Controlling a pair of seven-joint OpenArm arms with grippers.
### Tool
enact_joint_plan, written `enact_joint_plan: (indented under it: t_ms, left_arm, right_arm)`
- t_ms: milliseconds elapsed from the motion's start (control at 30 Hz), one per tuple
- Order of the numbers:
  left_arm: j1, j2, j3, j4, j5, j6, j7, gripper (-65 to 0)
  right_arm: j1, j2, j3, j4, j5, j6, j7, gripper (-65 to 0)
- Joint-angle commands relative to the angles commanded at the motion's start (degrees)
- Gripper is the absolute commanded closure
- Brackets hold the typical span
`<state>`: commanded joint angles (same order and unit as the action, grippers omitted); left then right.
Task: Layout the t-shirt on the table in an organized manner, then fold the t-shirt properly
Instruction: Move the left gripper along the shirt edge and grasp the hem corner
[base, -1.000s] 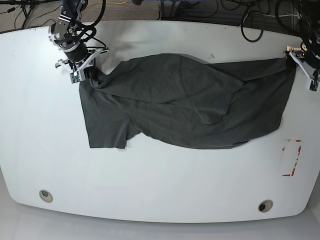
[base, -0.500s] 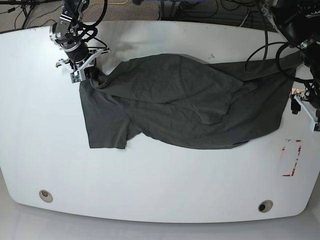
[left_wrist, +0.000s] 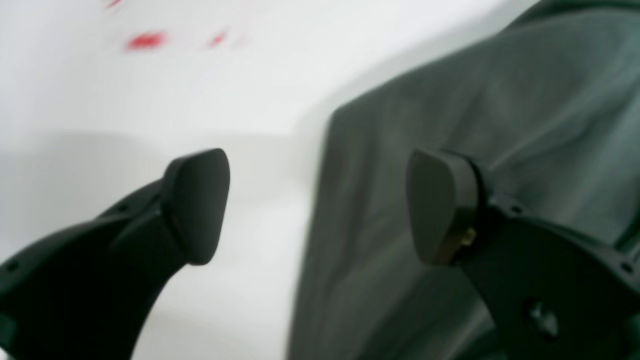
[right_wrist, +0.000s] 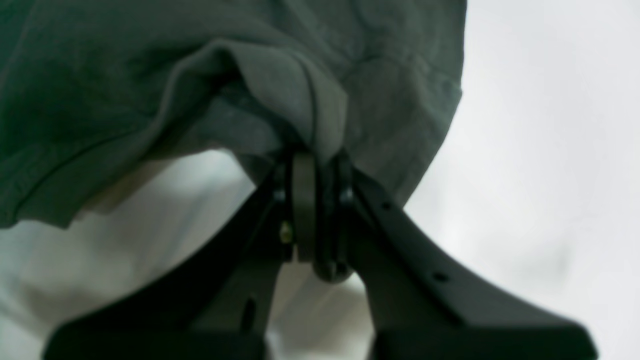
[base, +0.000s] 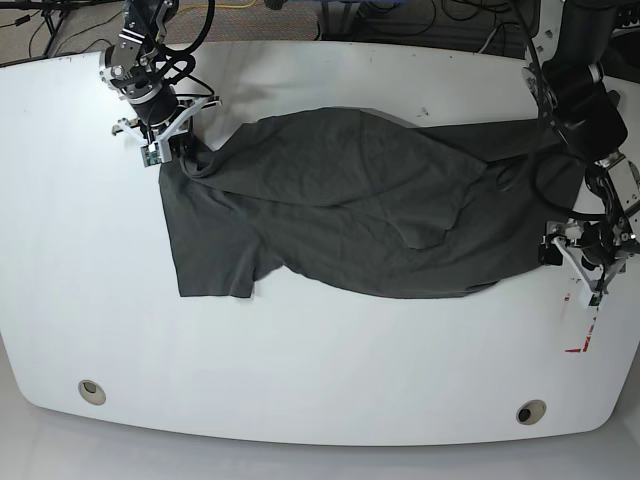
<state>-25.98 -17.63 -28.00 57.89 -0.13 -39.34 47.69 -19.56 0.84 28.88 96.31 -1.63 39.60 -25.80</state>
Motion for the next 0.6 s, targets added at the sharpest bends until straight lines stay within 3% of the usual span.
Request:
enact_joint_plan:
  t_ms: [167,500,567,600]
  left_arm:
    - [-0.18,0.18,2.20,-5.98,0.00,2.29,-3.08,-52.5]
    - [0.09,0.26,2.55,-11.87,0.00,2.37,-7.03,-52.4]
    - [0.18,0.35,2.55,-11.78,0.00,2.37,-6.86,-51.1]
    - [0.26,0.35,2.55,-11.52,0.00,2.37,-6.77,-46.8]
  right_arm:
    - [0.00,0.00,0.00,0.00,0.00,0.00,0.00,0.0]
    - [0.00,0.00,0.09,0.00,0.00,0.00,0.09,0.0]
    - [0.00,0.00,0.09,0.00,0.00,0.00,0.09,0.0]
    - [0.00,0.00,0.09,0.00,0.00,0.00,0.09,0.0]
